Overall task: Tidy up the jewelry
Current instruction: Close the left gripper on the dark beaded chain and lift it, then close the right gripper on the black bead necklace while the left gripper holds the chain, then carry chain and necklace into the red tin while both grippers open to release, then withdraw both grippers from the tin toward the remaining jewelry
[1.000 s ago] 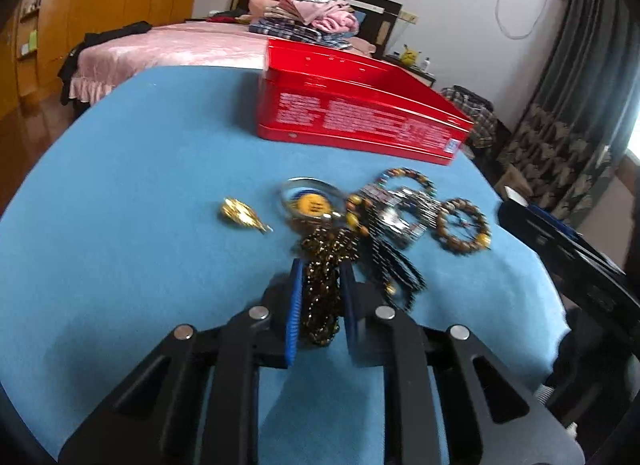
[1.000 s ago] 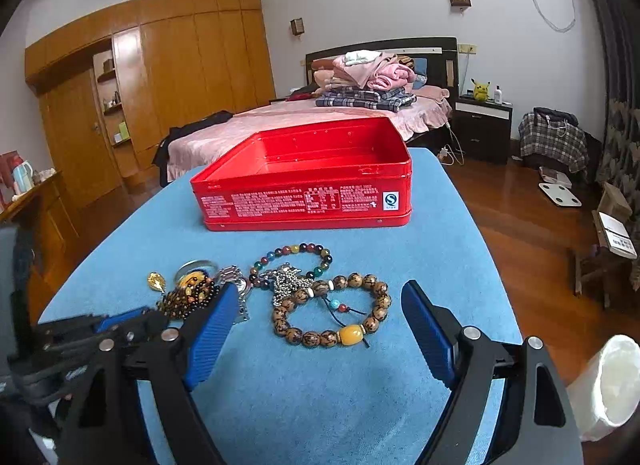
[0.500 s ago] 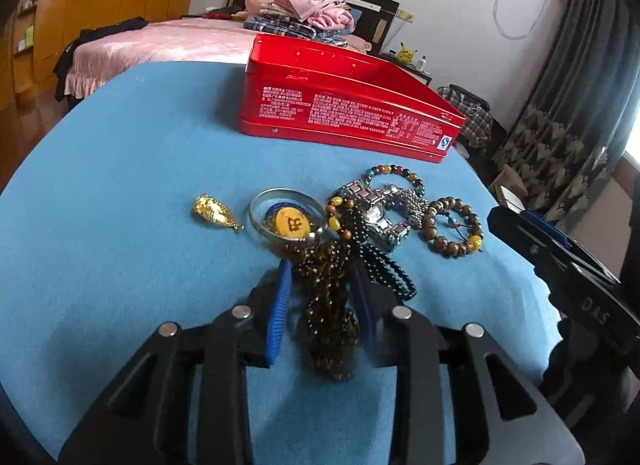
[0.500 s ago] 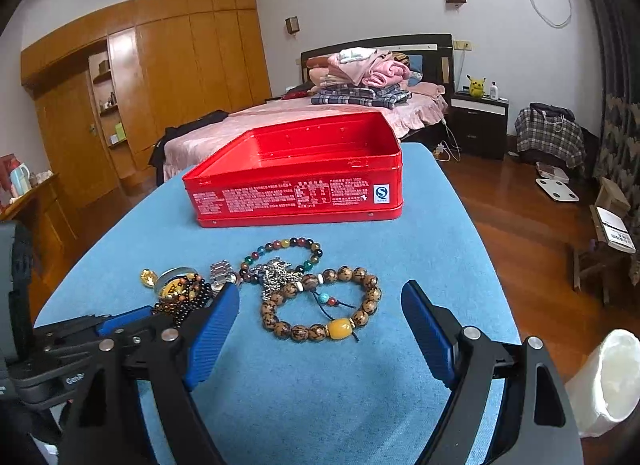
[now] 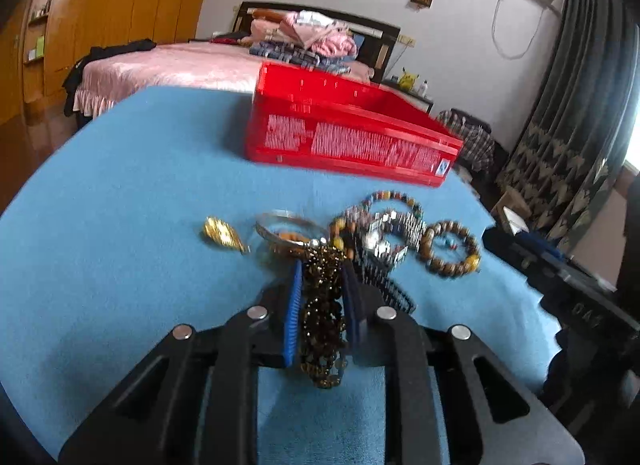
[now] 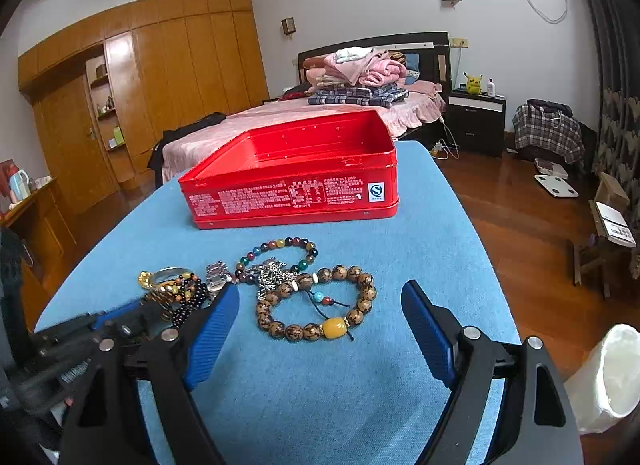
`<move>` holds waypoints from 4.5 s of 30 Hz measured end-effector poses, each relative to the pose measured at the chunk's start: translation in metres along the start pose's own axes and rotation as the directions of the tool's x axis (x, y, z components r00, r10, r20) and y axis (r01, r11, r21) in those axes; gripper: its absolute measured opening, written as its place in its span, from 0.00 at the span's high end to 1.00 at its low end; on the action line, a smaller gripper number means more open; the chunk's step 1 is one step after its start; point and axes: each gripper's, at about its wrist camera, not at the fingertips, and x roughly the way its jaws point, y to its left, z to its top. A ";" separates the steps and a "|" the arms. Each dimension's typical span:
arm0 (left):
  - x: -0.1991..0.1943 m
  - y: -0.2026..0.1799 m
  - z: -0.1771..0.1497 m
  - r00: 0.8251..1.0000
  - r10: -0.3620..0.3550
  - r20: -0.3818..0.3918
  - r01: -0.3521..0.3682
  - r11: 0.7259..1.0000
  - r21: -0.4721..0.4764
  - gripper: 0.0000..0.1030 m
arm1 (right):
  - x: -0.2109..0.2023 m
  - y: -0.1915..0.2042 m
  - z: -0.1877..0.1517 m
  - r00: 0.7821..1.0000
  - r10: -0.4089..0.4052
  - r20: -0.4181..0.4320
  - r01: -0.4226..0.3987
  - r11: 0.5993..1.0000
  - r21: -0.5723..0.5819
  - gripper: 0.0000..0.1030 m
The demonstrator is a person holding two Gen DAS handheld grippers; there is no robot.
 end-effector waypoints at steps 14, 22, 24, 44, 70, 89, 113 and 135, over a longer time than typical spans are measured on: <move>-0.032 0.023 0.005 0.998 0.051 0.037 -0.051 0.999 -0.009 0.83 | 0.000 0.015 0.000 0.999 0.033 -0.010 -0.033 0.999 -0.021 0.21; -0.041 0.042 0.000 0.993 0.108 0.049 -0.107 0.994 -0.016 0.83 | 0.006 0.052 -0.007 0.990 0.130 -0.059 -0.134 0.989 -0.061 0.29; -0.042 0.044 -0.002 0.992 0.111 0.055 -0.110 0.994 -0.015 0.83 | 0.008 0.061 -0.010 0.985 0.151 -0.078 -0.157 0.985 -0.068 0.36; -0.040 0.049 -0.006 0.995 0.071 0.067 -0.070 0.997 -0.019 0.83 | 0.055 0.101 -0.014 0.968 0.111 -0.226 -0.137 0.985 -0.103 0.57; -0.045 0.033 0.021 0.990 0.069 0.124 -0.070 0.998 0.001 0.83 | 0.018 0.074 0.020 0.980 0.144 -0.134 -0.155 0.985 -0.073 0.81; -0.010 -0.008 0.090 0.983 0.013 0.181 -0.027 0.997 0.075 0.83 | 0.028 0.038 0.086 0.997 0.073 -0.030 -0.074 0.996 -0.056 0.81; 0.099 -0.019 0.180 0.984 0.037 0.175 -0.061 0.989 0.132 0.65 | 0.126 -0.003 0.165 1.000 -0.010 -0.012 0.010 0.997 -0.072 0.63; -0.010 0.022 0.105 0.976 0.132 0.173 -0.151 0.983 0.101 0.13 | 0.025 -0.017 0.083 0.999 -0.023 0.031 0.022 0.999 0.046 0.06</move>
